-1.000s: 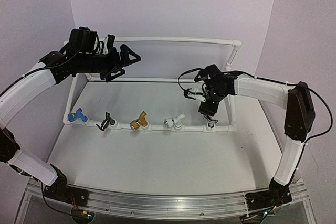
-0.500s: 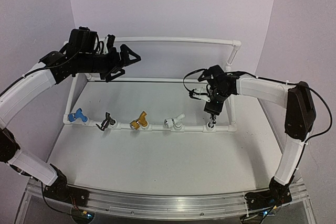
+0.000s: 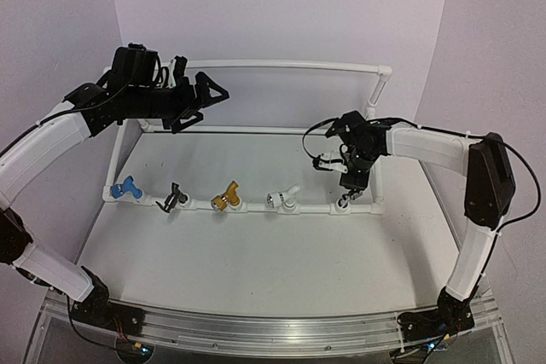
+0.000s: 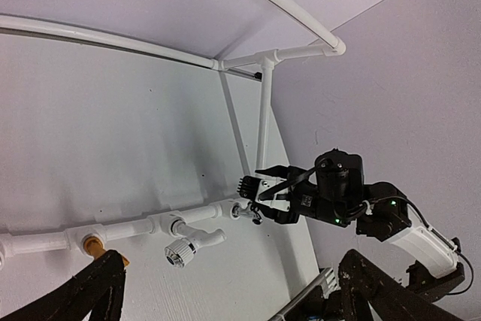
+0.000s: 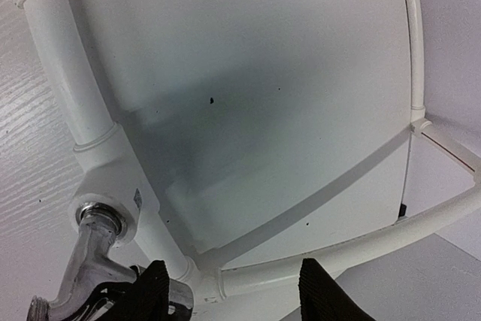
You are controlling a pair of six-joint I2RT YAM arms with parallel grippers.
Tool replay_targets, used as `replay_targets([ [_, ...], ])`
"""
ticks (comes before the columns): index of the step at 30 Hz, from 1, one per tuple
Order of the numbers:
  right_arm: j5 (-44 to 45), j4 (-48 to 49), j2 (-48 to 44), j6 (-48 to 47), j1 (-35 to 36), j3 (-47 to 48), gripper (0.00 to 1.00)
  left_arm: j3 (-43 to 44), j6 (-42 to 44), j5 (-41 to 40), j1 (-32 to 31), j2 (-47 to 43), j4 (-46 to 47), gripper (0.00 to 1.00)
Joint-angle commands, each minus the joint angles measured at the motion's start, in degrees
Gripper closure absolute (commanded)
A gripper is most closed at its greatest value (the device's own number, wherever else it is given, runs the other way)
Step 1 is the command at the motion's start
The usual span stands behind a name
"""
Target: Install the water faucets
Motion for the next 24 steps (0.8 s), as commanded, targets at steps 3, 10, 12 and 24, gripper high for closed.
replay_targets([
  [3, -4.49, -6.71, -3.60, -1.63, -2.44, 0.14, 0.61, 1.25, 0.24, 0.57, 0.27, -1.14, 1.74, 0.02],
  [10, -10.43, -9.72, -3.34, -4.29, -3.34, 0.36, 0.80, 1.73, 0.38, 0.93, 0.27, -0.74, 1.80, 0.02],
  [12, -10.62, -10.51, -2.42, -4.59, -3.68, 1.13, 0.82, 1.95, 0.55, 1.01, 0.26, -0.56, 1.68, 0.02],
  [24, -15.20, -12.60, -1.81, -6.99, -7.27, -0.72, 1.00, 2.45, 0.59, 0.57, 0.26, -0.59, 1.09, 0.02],
])
